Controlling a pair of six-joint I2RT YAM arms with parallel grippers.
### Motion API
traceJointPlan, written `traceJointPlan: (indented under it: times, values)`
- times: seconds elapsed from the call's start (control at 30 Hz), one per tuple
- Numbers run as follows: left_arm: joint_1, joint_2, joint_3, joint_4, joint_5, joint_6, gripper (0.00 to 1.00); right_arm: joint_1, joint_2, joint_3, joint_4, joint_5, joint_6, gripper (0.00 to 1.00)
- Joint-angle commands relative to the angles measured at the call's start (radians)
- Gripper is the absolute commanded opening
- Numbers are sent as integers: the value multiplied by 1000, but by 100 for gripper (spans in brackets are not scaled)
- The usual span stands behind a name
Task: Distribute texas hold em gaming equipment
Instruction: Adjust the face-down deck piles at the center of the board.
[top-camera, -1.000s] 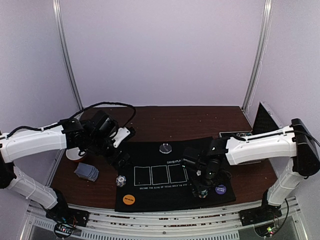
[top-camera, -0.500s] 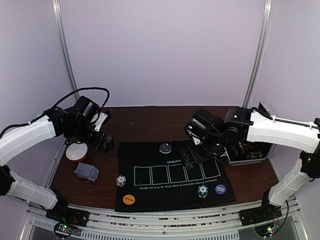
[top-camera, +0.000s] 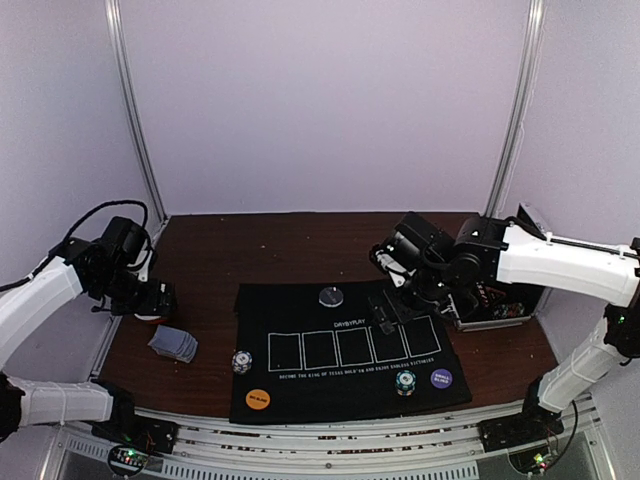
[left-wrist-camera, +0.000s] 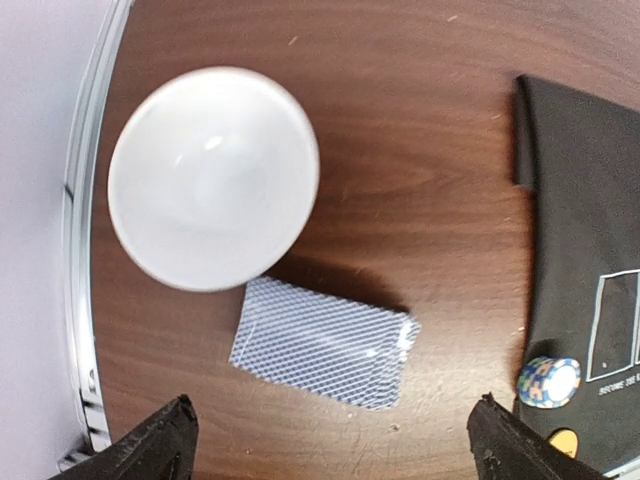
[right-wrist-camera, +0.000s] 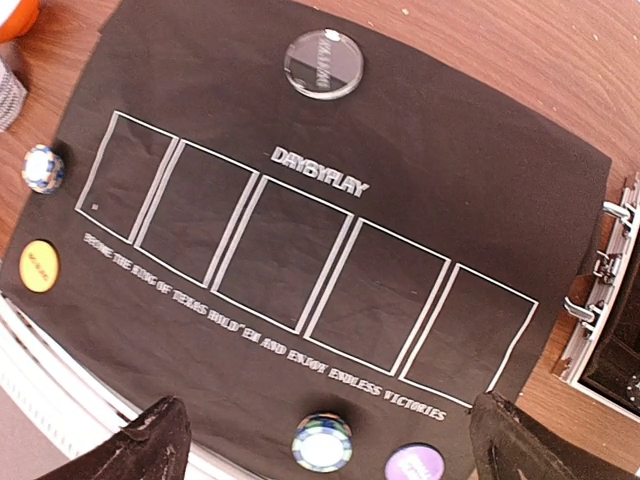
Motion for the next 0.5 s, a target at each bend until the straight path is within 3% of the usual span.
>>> traceJointPlan:
  times: [0.0, 0.07, 0.17, 0.3, 0.47]
  values:
    - [79, -15, -68, 30, 66, -31, 98, -33, -38, -32, 16, -22, -62, 100]
    - [126, -2, -113, 58, 67, -44, 96, -41, -41, -45, 26, -35, -78, 100]
    - [176, 22, -133, 72, 37, -69, 84, -53, -39, -53, 24, -47, -95, 100]
    - [213, 14, -138, 85, 13, -81, 74, -65, -44, -73, 26, -53, -109, 100]
    - [358, 40, -160, 113, 64, -72, 66, -81, -42, -82, 35, -73, -122, 100]
